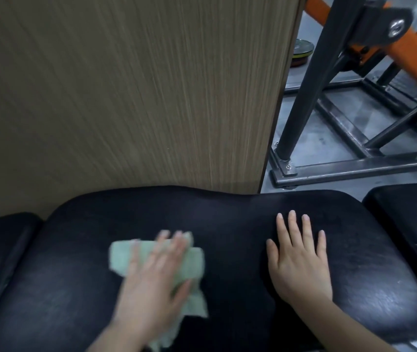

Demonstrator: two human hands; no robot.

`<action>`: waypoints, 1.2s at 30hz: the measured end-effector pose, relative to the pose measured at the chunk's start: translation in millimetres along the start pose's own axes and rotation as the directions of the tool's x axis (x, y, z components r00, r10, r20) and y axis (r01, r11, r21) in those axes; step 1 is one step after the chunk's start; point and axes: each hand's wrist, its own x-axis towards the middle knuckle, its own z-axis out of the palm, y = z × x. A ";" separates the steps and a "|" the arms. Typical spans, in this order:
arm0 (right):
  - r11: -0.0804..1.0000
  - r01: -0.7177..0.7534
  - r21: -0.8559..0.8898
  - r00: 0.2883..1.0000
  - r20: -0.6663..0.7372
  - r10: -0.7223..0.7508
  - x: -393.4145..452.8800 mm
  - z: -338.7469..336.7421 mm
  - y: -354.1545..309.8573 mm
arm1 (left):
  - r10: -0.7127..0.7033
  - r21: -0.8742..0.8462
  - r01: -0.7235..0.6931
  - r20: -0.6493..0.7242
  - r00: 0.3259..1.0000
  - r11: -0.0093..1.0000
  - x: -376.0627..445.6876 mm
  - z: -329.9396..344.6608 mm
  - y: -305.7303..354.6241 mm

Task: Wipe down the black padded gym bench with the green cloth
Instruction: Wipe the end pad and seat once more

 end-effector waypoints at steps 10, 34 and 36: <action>0.999 -0.014 -0.043 0.998 0.063 0.016 0.7 -6.2 -4.5 | -0.679 0.034 0.680 0.117 0.725 0.732 11.5 -10.5 -45.0; 0.999 0.037 -0.008 0.999 0.025 -0.036 5.2 -0.4 -2.5 | -0.645 0.007 0.648 0.112 0.756 0.762 66.1 -9.1 4.0; 0.999 0.039 0.000 0.999 0.028 -0.039 7.8 -2.3 -2.6 | -0.534 -0.017 0.535 0.044 0.844 0.845 84.7 -5.1 38.0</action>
